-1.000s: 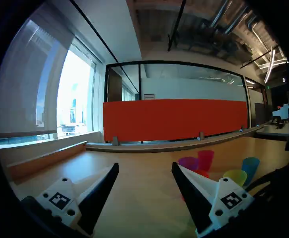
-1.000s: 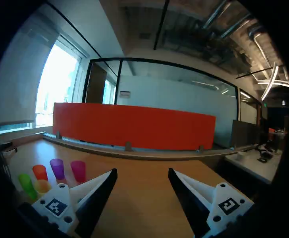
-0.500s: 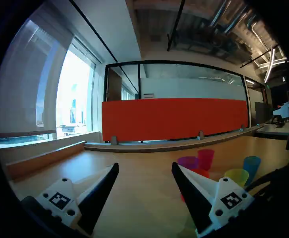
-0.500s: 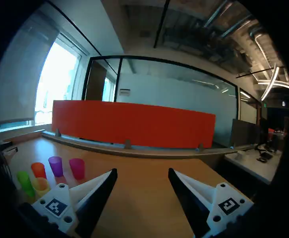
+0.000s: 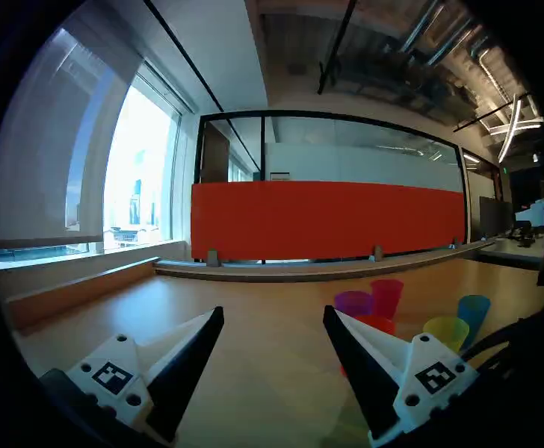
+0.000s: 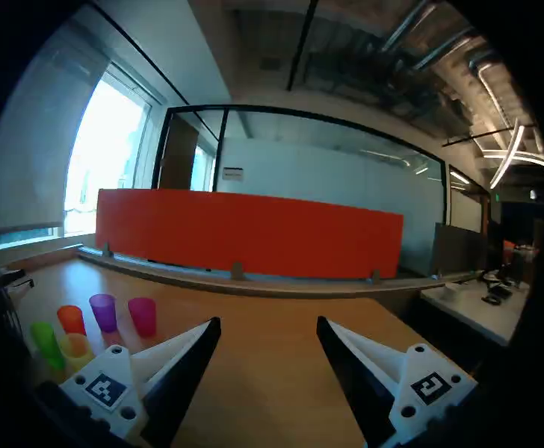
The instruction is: Pour water
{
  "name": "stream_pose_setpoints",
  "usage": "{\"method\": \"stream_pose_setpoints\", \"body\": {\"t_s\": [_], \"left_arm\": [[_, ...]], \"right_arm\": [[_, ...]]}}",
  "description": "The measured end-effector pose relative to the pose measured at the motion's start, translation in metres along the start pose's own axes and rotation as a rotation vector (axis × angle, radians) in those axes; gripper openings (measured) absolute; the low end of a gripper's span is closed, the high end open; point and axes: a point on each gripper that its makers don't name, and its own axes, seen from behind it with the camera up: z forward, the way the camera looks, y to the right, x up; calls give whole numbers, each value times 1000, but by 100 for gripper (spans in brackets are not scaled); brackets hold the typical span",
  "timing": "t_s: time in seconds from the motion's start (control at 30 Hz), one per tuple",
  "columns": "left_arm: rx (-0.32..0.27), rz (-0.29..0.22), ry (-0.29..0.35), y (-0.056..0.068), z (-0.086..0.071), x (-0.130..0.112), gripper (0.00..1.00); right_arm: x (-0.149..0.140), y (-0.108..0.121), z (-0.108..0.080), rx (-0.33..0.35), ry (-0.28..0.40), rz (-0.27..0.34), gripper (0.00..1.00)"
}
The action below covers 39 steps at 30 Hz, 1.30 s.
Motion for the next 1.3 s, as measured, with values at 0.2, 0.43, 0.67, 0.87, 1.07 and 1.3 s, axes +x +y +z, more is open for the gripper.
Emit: {"method": "stream_pose_setpoints", "body": {"t_s": [0.2,0.43,0.67,0.87,1.07,1.3], "left_arm": [[5,2,-16,0,1,-4,99],[6,3,-28,-1,2,-7,99],[5,3,-29,-1,2,-7,99],[6,4,-28,-2,2,-8,99],[6,4,-28,-2,2,-8,99],[6,4,-28,-2,2,-8,99]], "right_arm": [[-2,2,-1,-2,2,2,99],[-2,7,-5,-2,11,5,99],[-2,16,-14,1,30,32,99],[-4,30,-19,-11,54,51,99],[-17,34,-16,-9,71,66,99],[-24,32,-5,-16,122,55,99]]}}
